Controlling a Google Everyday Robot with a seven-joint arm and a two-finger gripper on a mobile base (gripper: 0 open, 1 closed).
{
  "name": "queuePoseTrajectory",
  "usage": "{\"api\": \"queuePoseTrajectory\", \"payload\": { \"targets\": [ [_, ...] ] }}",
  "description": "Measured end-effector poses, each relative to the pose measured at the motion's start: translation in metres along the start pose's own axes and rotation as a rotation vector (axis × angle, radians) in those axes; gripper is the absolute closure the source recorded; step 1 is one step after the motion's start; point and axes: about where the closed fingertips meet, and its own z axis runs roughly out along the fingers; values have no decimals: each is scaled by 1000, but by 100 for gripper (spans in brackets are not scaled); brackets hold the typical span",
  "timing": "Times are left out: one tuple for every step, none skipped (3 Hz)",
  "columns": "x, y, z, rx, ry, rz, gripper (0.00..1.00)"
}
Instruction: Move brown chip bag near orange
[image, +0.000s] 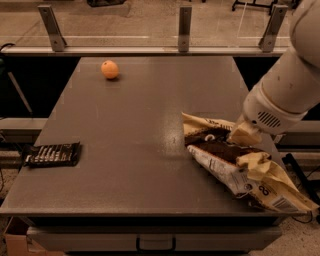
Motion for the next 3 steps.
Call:
{"api": "queuePoseTrajectory", "payload": {
  "targets": [
    [-38,-11,-60,73,-143,-104,100],
    [-38,-11,-60,73,-143,-104,100],
    [-63,-34,-59,134,-170,-150,100]
  ]
}}
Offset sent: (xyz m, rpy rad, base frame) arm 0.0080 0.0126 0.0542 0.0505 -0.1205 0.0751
